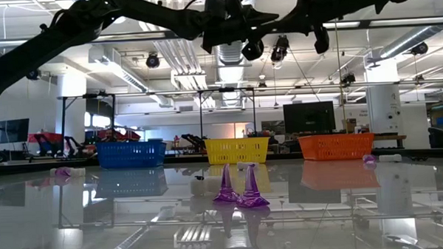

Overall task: Sort Halloween decoration
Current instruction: Put the black spider toy into the blue bin

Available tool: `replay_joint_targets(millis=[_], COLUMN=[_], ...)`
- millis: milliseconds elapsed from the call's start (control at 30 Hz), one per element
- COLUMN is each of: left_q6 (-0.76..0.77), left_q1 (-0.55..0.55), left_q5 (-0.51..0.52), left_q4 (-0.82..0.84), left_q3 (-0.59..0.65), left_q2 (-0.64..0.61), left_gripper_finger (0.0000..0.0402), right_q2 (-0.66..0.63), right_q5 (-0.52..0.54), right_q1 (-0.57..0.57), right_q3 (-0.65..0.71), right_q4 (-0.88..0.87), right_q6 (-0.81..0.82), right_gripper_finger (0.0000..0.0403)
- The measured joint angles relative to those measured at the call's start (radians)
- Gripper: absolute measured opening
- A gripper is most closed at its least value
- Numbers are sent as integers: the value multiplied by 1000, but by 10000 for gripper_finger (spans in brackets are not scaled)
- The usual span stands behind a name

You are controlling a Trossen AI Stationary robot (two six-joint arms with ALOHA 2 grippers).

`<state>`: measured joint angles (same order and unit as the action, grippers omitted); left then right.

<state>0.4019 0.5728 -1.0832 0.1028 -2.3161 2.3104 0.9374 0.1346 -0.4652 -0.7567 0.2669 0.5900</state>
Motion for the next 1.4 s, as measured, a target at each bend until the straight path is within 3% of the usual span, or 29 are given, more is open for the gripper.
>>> replay_joint_targets(millis=[500,700,833,1133,1400], left_q6=[-1,3,9,40,51], left_q1=[8,21,35,58,69], left_q5=[19,13,-37,-215,-328], left_q4=[-2,-3,4,28,54], left_q3=[2,2,-9,-27,-27], left_q2=[0,0,0,0,0], left_gripper_finger=[111,112,112,112,103], right_q2=[-50,-109,-148,-143,-36], right_q5=[53,135,189,206,158], right_q1=[-2,-2,-1,-28,-82], right_q3=[-2,-2,-2,-2,-1], right_q4=[-64,-281,-442,-769,-840], right_q6=[0,22,48,116,132], right_gripper_finger=[7,8,8,8,8])
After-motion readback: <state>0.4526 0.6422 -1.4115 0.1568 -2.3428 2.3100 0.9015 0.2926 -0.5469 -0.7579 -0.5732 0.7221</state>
